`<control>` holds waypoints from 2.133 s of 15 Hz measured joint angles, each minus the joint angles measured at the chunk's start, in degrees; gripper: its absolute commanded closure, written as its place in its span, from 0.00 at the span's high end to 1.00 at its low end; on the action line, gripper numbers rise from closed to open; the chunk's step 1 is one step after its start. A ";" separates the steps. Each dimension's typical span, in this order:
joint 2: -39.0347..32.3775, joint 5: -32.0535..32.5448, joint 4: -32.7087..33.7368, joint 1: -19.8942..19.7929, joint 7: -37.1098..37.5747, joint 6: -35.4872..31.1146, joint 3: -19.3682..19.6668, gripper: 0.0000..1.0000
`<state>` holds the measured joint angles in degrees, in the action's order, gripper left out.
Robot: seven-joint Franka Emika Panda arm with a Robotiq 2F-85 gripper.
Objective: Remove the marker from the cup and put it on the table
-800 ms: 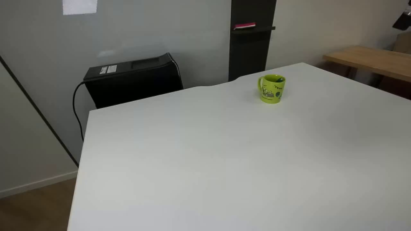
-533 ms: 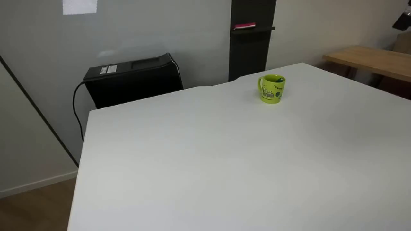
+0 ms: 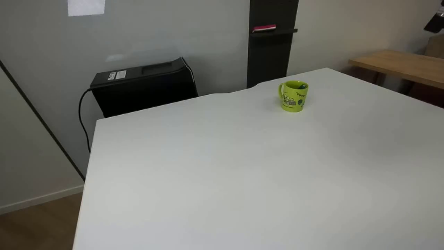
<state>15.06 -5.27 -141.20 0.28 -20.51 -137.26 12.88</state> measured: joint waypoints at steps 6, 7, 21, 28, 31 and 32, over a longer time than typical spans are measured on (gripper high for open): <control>-0.41 0.00 0.00 -0.26 -1.21 0.00 -0.41 1.00; -0.75 -0.04 0.00 -0.26 -2.09 0.00 -0.41 1.00; -12.34 0.70 6.09 -2.26 -18.65 -4.05 -1.25 1.00; -16.89 -3.00 7.54 -3.41 -24.70 -15.53 -3.58 1.00; -18.15 -3.61 8.10 -3.70 -24.75 -16.28 -4.20 1.00; -18.23 -3.64 8.19 -3.74 -24.76 -16.29 -4.22 1.00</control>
<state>-3.17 -8.91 -133.01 -3.46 -45.26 -153.54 8.66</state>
